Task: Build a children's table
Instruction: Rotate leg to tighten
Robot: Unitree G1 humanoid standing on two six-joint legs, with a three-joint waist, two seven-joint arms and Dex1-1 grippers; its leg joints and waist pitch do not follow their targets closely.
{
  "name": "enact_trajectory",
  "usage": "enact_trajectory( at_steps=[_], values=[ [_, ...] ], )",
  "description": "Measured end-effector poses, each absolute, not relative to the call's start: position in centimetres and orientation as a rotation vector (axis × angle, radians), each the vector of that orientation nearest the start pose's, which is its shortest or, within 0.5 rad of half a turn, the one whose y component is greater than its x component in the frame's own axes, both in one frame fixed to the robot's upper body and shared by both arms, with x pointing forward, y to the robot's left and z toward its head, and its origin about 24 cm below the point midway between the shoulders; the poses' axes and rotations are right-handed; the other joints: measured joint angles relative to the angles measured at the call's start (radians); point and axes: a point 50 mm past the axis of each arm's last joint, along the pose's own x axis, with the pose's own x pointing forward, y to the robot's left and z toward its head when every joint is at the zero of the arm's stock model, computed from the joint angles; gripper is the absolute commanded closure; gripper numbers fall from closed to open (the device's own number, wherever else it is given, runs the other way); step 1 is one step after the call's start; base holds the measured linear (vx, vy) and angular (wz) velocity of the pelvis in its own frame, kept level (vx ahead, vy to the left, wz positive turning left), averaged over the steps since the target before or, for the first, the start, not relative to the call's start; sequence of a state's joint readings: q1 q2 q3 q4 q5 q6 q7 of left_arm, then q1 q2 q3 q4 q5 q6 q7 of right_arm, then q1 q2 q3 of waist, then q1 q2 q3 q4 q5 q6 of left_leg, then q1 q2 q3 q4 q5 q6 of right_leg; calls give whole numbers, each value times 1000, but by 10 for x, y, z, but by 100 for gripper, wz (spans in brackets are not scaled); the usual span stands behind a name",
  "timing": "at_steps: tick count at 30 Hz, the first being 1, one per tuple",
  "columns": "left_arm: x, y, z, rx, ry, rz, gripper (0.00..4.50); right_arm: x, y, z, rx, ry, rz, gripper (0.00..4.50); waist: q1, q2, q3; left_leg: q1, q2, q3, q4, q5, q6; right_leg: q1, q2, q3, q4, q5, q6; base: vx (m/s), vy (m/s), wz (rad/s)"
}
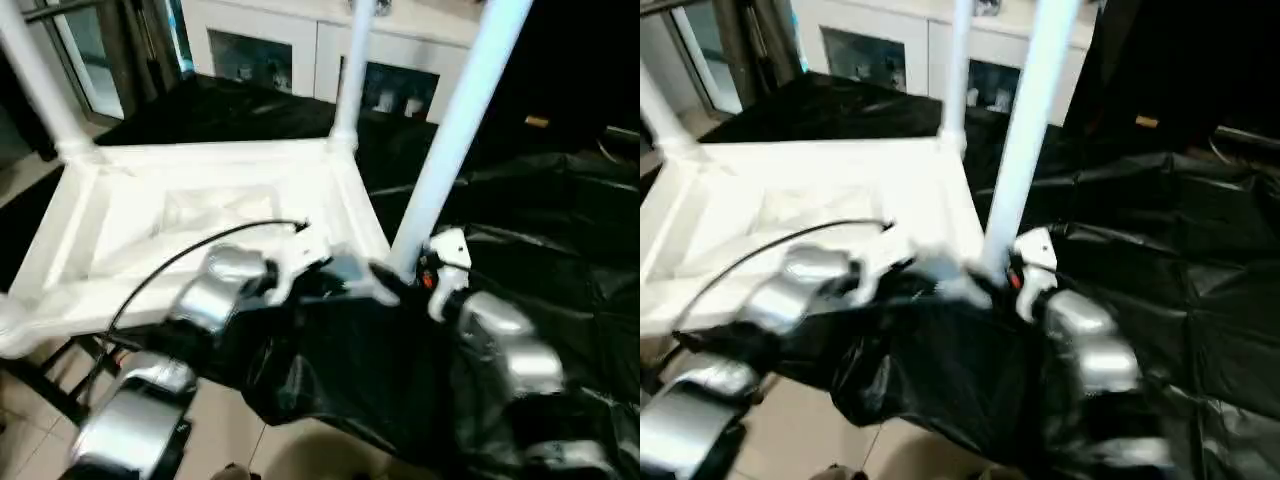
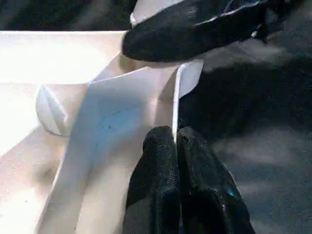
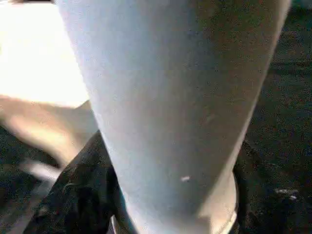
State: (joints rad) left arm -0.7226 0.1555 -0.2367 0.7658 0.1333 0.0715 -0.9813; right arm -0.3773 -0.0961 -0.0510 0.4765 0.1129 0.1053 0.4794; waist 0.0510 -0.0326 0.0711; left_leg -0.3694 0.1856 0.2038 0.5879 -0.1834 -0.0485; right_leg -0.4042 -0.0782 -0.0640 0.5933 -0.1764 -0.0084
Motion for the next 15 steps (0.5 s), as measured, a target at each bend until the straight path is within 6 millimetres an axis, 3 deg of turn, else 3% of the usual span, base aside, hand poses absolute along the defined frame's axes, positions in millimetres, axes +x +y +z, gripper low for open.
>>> enact_trajectory(
  at_steps=[3,4,9,15],
  values=[
    [341,71,56,381,346,-1162,450,317,-128,27,89,192,350,180,-5,0,0,0,-1,0,-1,0,0,0,0,0,-1,0,0,0,0,0],
    [341,70,56,374,346,-1158,450,317,-127,28,86,187,332,124,-7,0,0,0,-2,0,-2,0,0,0,-1,1,-1,-1,1,0,0,0],
    [340,69,56,361,327,-1142,450,314,-124,27,58,171,326,73,-17,2,1,-1,-2,0,-4,0,0,0,-1,1,-3,-1,2,0,0,0],
    [339,78,58,361,324,-1162,450,314,-130,32,4,186,471,73,-24,3,2,0,-2,0,-7,0,0,-1,0,0,-4,-1,2,0,0,0]
  ],
)
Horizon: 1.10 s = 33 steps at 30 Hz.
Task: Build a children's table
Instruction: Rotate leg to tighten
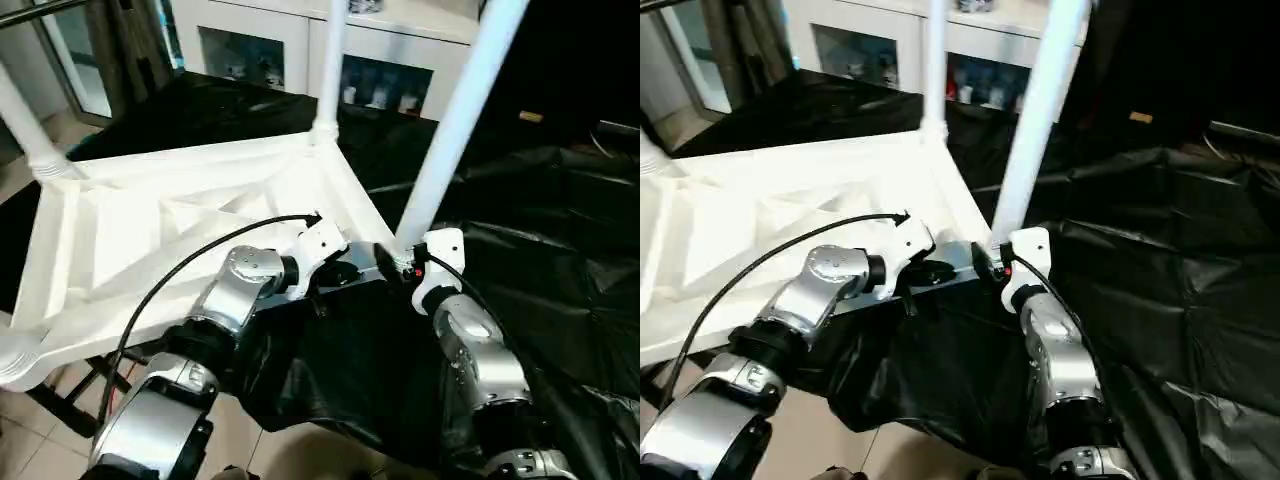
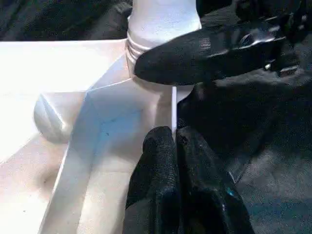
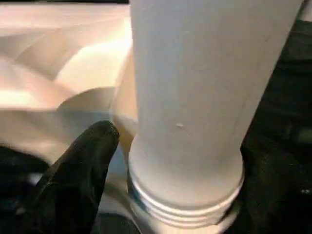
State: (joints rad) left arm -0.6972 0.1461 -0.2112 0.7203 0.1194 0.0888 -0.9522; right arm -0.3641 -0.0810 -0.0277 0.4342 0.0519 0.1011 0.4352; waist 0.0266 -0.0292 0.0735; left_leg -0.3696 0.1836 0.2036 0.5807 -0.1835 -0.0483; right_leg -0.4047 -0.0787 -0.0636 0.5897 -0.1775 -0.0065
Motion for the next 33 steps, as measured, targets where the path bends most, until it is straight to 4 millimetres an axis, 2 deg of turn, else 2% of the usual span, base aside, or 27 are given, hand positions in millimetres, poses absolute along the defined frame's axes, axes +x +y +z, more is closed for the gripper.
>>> enact_trajectory(
  at_steps=[11,16,17,18,21,23,26,28,33],
  values=[
    [322,103,62,372,364,-1389,450,297,-151,43,-68,268,975,73,9,1,1,-1,3,0,-4,2,3,-1,2,-2,0,-4,-7,0,0,0],
    [318,108,63,366,385,-1452,450,293,-158,46,-69,307,1092,73,7,0,2,0,3,0,-4,1,2,-1,2,-2,1,-4,-8,0,0,0],
    [318,109,63,365,387,-1458,450,292,-158,46,-65,314,1106,96,7,0,2,0,3,0,-4,1,1,-1,2,-3,1,-4,-8,0,0,0],
    [318,110,63,363,390,-1463,450,293,-159,47,-60,321,1120,96,7,-1,3,0,3,0,-4,0,0,-1,2,-3,2,-4,-8,0,0,0],
    [317,112,64,353,400,-1479,450,294,-159,48,-49,335,1141,110,8,0,4,0,3,0,-4,0,0,-1,2,-3,2,-4,-8,0,0,0],
    [317,113,64,353,402,-1479,450,295,-158,48,-37,335,1146,143,7,0,4,0,3,0,-4,0,0,-1,2,-3,2,-4,-8,0,0,0],
    [317,113,64,354,399,-1473,450,295,-155,47,-25,329,1139,160,7,-2,5,0,3,0,-4,0,0,-1,2,-3,3,-4,-8,0,0,0],
    [320,114,65,361,393,-1429,450,298,-151,45,-15,306,1079,177,6,-4,6,1,3,0,-4,0,0,-1,2,-2,4,-4,-8,0,0,0],
    [328,108,64,356,372,-1315,450,306,-144,39,13,257,885,183,4,-11,11,2,3,0,-4,0,-1,-1,2,-2,4,-4,-8,0,0,0]
  ],
)
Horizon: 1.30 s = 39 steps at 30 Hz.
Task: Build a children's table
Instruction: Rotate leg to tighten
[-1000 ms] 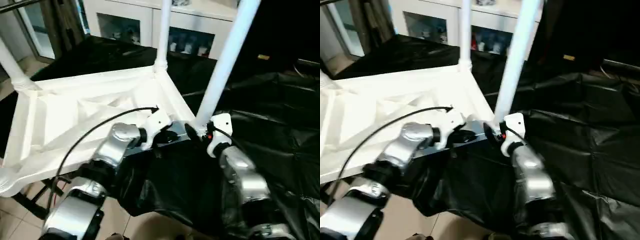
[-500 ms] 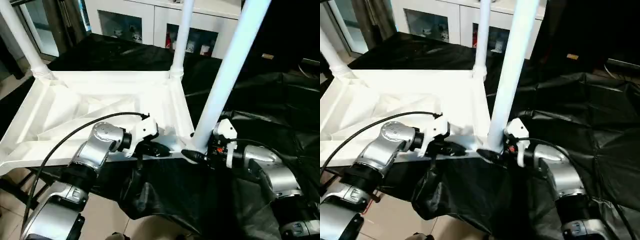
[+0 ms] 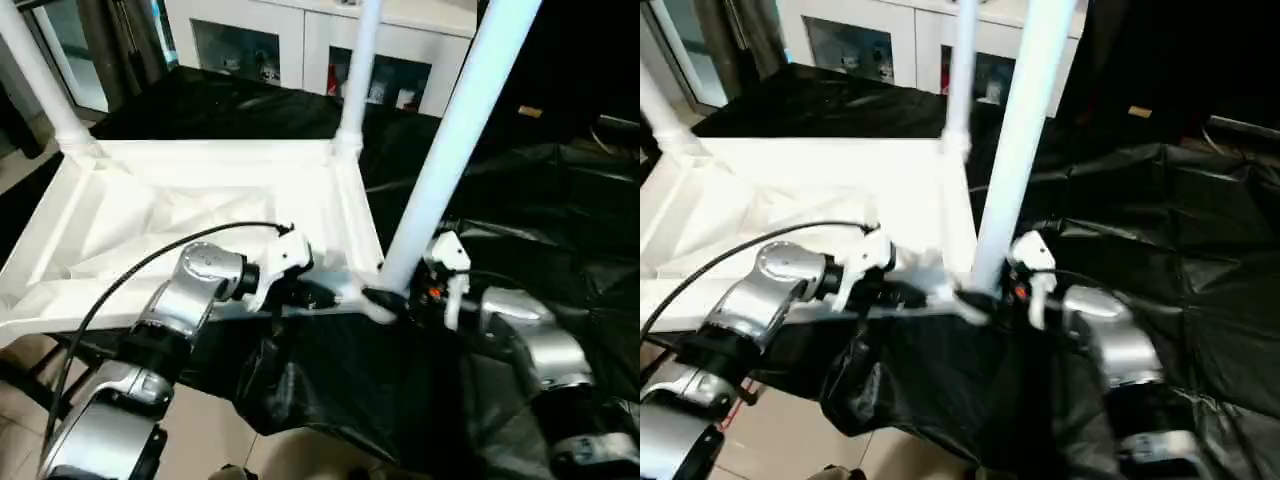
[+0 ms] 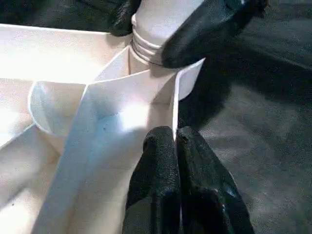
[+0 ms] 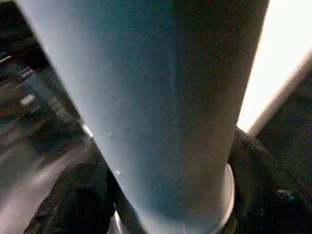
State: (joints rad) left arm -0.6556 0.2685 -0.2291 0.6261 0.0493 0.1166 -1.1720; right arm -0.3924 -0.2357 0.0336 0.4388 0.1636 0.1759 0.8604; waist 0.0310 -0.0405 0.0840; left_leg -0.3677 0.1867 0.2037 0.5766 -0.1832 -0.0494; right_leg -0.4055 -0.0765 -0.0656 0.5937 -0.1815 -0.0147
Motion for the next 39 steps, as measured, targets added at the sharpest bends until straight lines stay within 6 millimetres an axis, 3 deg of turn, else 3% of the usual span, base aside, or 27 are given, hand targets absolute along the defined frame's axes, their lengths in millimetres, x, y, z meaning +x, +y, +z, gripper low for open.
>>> enact_trajectory(
  at_steps=[9,11,13,17,21,31,35,39],
  values=[
    [342,81,63,331,351,-1126,450,329,-118,35,103,191,389,183,-4,-1,1,1,-1,0,-1,1,-1,-1,0,1,-2,-1,2,0,0,0],
    [342,77,63,328,347,-1113,450,330,-118,35,89,185,362,183,-2,0,1,1,-1,0,-1,1,-1,0,0,1,-2,-1,2,0,0,0],
    [343,76,63,323,347,-1110,450,330,-118,34,71,173,356,127,0,2,1,1,-1,0,-1,1,-1,0,0,1,-2,0,1,0,0,0],
    [343,76,63,322,345,-1110,450,329,-117,35,51,168,372,104,0,5,1,1,-1,0,-1,1,-1,0,0,1,-1,2,-3,0,0,0],
    [342,79,63,330,345,-1144,450,326,-125,37,2,180,482,61,0,6,1,1,-1,0,-2,1,-1,0,0,1,-1,2,-3,0,0,0],
    [328,105,66,377,357,-1371,450,306,-146,47,-59,263,967,61,7,7,2,-1,0,0,-2,1,-1,-1,1,0,-1,-1,-2,0,0,0],
    [325,109,67,389,372,-1439,450,299,-153,50,-88,303,1085,61,7,7,2,-2,0,0,0,1,0,0,0,0,-1,-1,-2,0,0,0],
    [323,112,67,377,385,-1483,450,295,-157,52,-95,341,1154,95,10,7,2,-1,1,0,0,1,0,0,0,0,1,-1,-2,0,0,0]
  ],
)
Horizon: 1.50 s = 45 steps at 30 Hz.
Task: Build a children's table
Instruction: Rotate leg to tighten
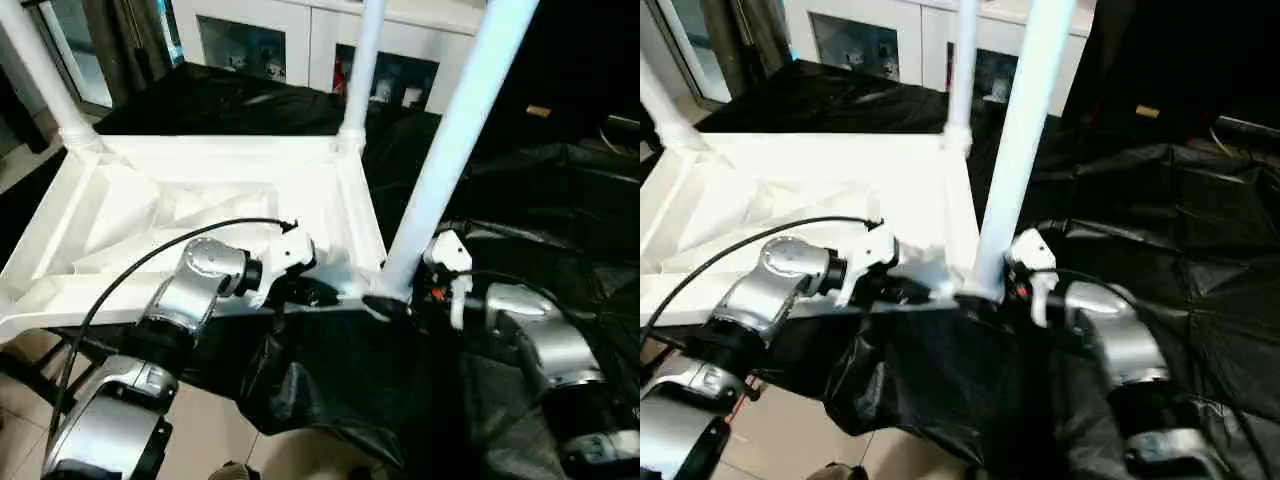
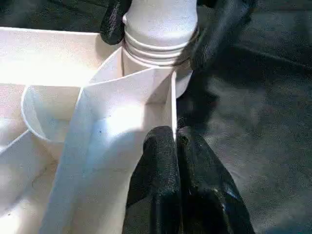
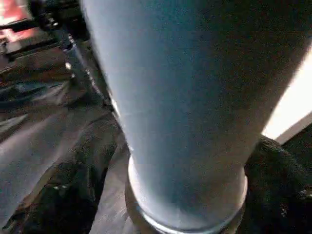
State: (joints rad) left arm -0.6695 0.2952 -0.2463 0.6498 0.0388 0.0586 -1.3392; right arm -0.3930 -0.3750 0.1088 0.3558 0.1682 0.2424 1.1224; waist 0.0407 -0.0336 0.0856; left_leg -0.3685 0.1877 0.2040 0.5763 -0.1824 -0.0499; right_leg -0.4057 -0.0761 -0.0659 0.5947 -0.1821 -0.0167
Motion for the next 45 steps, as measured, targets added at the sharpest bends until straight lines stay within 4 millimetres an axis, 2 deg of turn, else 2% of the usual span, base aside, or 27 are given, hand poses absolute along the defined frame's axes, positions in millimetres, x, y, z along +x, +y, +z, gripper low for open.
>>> enact_trajectory(
  at_steps=[7,12,17,21,26,30,31,33,37,42,45],
  values=[
    [320,115,67,370,403,-1527,450,290,-159,53,-61,373,1197,162,13,0,0,0,1,0,1,0,0,0,0,0,1,0,0,0,0,0],
    [320,115,66,370,404,-1518,450,290,-158,51,-48,374,1182,178,16,0,0,0,1,0,2,0,0,0,0,0,1,0,0,0,0,0],
    [328,112,63,340,388,-1399,450,296,-149,44,-7,309,970,180,10,1,-1,3,0,0,2,0,-1,2,0,0,1,2,-3,0,0,0],
    [336,95,60,331,374,-1297,450,307,-143,39,19,276,737,182,0,2,-1,4,-1,0,3,0,-1,4,0,1,-1,1,-1,0,0,0],
    [341,80,55,298,368,-1183,450,318,-131,35,54,259,477,183,-7,15,-8,5,-2,0,3,0,0,6,-1,1,-2,0,0,0,0,0],
    [342,70,54,290,360,-1147,450,323,-128,34,72,245,364,183,-6,18,-11,4,-2,-1,2,0,0,6,-1,1,-2,0,1,0,0,0],
    [342,70,54,290,359,-1147,450,323,-128,34,72,240,364,113,-6,18,-11,4,-2,-1,2,0,0,6,-1,1,-2,0,1,0,0,0],
    [342,70,54,291,358,-1149,450,323,-127,34,73,237,368,113,-6,18,-11,3,-2,-1,2,0,0,6,-1,1,-2,0,1,0,0,0],
    [340,71,55,296,355,-1182,450,320,-134,36,60,237,459,62,-6,18,-11,2,-2,-1,2,0,0,5,-1,1,-2,2,-1,0,0,0],
    [336,83,58,305,356,-1236,450,313,-144,40,38,256,655,62,-5,18,-11,1,0,-1,2,0,0,3,0,-1,0,3,-1,0,0,0],
    [331,89,59,319,366,-1327,450,304,-152,44,18,280,813,62,1,18,-11,0,1,-1,1,3,5,3,0,-1,-1,1,1,0,0,0]
  ],
)
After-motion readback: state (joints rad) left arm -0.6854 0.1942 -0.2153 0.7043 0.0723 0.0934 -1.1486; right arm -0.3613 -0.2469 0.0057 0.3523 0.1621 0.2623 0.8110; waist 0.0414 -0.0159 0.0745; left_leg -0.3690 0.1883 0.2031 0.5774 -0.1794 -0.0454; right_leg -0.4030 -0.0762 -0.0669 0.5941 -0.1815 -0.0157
